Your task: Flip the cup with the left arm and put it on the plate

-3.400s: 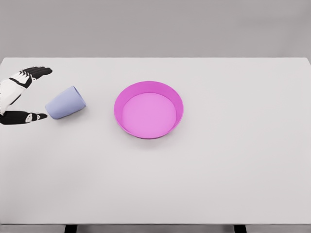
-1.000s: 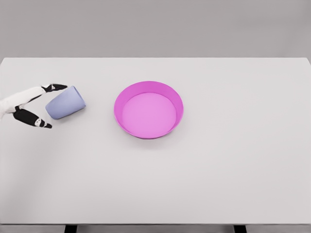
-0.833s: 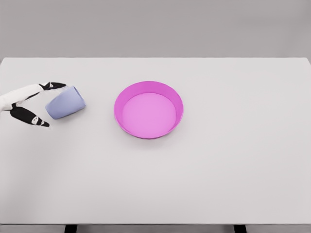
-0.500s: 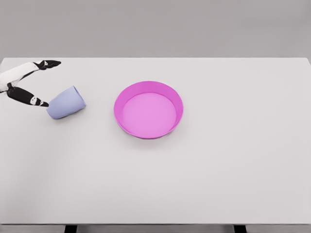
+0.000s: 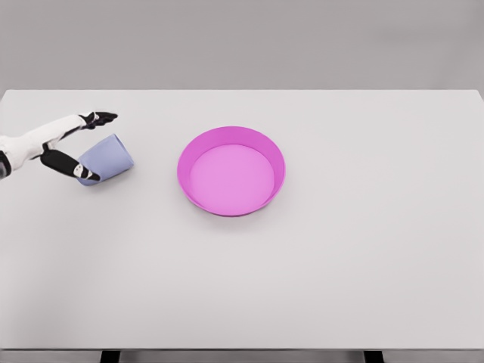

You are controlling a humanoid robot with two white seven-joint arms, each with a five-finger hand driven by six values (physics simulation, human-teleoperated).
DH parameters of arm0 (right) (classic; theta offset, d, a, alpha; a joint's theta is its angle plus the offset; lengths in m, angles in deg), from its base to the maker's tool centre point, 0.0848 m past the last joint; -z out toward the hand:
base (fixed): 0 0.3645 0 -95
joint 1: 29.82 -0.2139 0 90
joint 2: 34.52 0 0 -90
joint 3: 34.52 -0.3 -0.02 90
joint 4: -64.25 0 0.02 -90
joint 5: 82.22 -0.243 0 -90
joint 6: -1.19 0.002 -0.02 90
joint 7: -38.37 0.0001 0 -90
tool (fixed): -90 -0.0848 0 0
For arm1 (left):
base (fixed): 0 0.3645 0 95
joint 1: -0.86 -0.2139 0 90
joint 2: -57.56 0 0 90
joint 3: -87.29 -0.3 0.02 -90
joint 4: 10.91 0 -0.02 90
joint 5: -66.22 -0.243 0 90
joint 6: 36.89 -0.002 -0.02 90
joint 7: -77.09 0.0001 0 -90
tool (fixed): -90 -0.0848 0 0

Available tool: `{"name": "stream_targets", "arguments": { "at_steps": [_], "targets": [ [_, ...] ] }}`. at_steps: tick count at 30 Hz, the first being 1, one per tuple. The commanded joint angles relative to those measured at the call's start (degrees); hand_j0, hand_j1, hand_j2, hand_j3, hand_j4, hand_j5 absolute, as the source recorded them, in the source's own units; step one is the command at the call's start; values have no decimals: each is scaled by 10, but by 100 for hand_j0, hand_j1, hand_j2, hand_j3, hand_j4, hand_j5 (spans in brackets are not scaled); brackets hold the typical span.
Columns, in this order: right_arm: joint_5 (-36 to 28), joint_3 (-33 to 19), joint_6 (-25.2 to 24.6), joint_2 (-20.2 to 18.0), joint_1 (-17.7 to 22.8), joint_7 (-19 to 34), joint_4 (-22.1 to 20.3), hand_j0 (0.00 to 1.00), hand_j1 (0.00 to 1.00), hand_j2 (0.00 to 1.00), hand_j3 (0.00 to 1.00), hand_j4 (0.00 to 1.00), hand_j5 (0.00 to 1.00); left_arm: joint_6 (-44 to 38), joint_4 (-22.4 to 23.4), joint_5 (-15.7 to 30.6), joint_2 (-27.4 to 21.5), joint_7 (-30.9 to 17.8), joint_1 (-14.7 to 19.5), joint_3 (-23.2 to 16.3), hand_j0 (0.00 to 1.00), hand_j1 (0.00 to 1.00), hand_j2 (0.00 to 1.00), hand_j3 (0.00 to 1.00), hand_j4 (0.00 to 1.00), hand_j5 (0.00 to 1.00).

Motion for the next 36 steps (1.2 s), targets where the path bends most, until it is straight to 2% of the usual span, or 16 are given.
{"name": "stream_targets", "arguments": {
  "at_steps": [1,6,11,14,21,26,36],
  "targets": [
    [0,0,0,0,0,1,0,100,100,100,100,100,100,-57,-1,1,1,1,0,-4,100,100,100,100,100,100],
    [0,0,0,0,0,0,0,100,100,100,100,100,100,-58,18,2,-2,1,26,-32,100,100,100,100,100,100],
    [0,0,0,0,0,0,0,100,100,100,100,100,100,-63,18,-1,-6,1,31,-35,100,100,100,100,100,100],
    [0,0,0,0,0,0,0,100,100,100,100,100,100,-69,18,-53,-6,1,33,-34,100,100,100,100,100,100],
    [0,0,0,0,0,0,0,100,100,100,100,100,100,-68,10,-55,-6,1,34,-35,100,100,100,100,100,100],
    [0,0,-1,0,0,0,0,100,100,100,100,100,100,-65,-22,-55,-2,1,33,-36,100,100,100,100,100,100],
    [0,0,0,0,0,0,0,100,100,100,100,100,100,-63,-20,-54,16,1,30,-57,100,100,100,100,100,100]
  ]
}}
